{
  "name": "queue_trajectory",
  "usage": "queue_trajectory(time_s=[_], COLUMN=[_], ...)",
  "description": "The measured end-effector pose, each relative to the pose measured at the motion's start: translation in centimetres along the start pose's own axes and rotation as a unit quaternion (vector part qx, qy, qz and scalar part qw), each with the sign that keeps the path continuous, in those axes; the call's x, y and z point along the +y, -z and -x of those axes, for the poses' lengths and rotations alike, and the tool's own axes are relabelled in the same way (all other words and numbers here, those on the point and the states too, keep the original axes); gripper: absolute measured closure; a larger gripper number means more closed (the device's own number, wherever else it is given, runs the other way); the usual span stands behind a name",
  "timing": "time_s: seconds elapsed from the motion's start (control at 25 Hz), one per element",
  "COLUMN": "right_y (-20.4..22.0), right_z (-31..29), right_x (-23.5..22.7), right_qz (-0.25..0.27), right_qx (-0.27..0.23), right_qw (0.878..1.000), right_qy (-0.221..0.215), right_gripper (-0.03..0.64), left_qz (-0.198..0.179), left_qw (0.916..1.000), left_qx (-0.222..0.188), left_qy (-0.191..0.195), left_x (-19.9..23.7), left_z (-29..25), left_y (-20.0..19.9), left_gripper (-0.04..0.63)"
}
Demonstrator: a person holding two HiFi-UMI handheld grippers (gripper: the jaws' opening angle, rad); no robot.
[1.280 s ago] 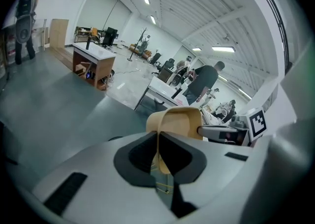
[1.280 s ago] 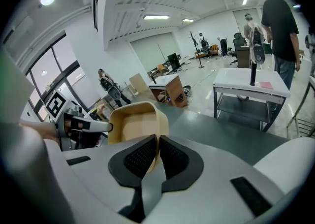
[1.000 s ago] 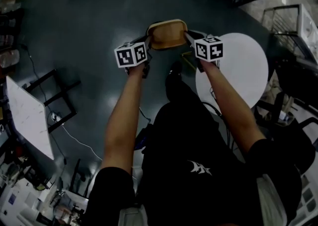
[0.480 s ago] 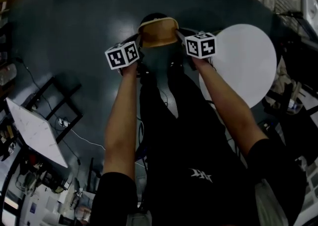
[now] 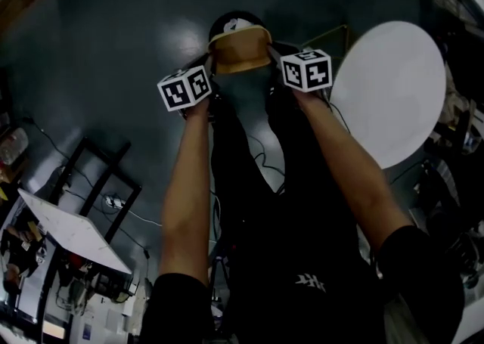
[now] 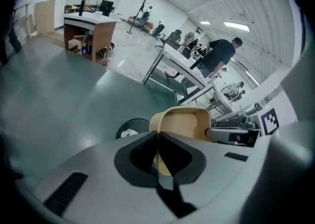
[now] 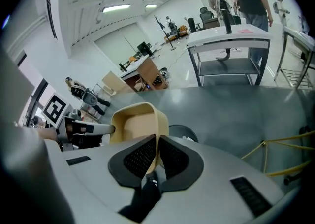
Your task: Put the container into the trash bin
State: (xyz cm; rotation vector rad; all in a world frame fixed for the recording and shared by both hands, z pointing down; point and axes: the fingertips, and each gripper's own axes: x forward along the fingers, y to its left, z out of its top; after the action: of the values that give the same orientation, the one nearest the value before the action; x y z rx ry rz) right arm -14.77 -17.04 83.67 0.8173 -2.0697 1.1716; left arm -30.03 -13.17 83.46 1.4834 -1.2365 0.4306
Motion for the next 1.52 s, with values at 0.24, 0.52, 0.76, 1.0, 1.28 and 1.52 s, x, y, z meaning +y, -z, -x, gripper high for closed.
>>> queue_trajectory(time_s=[0.24, 0.52, 0.76, 1.0, 1.28, 1.52], right_y=[2.2, 4.8, 6.6, 7.6, 9.6, 11.0], right_z=[-6.5, -11.1, -13.7, -15.3, -17.6, -18.6], right_x=[0.5, -1.6, -3.6, -5.1, -7.1, -8.8], right_qz=[-0.009, -0.008, -0.006, -0.018, -0.015, -0.019], right_qx=[0.010, 0.012, 0.020, 0.018, 0.026, 0.030], right_qw=[1.000, 0.999, 0.998, 0.997, 0.996, 0.995], right_qy=[0.028, 0.042, 0.054, 0.068, 0.080, 0.093], right_gripper=[0.563, 0.563, 0.563, 0.563, 0.563, 0.563], left_qz=[0.000, -0.015, -0.028, -0.034, -0.047, -0.060], left_qw=[0.9998, 0.9988, 0.9976, 0.9967, 0.9956, 0.9941], left_qx=[0.019, 0.041, 0.060, 0.070, 0.078, 0.085], left_qy=[0.011, 0.022, 0.020, 0.022, 0.024, 0.030], left_x=[6.2, 9.3, 11.1, 12.4, 13.9, 13.8], left_z=[-2.4, -6.2, -9.2, -11.9, -15.2, -16.9], left_y=[0.7, 2.5, 4.2, 5.9, 6.6, 7.0], left_gripper=[0.583, 0.583, 0.581, 0.581, 0.581, 0.581])
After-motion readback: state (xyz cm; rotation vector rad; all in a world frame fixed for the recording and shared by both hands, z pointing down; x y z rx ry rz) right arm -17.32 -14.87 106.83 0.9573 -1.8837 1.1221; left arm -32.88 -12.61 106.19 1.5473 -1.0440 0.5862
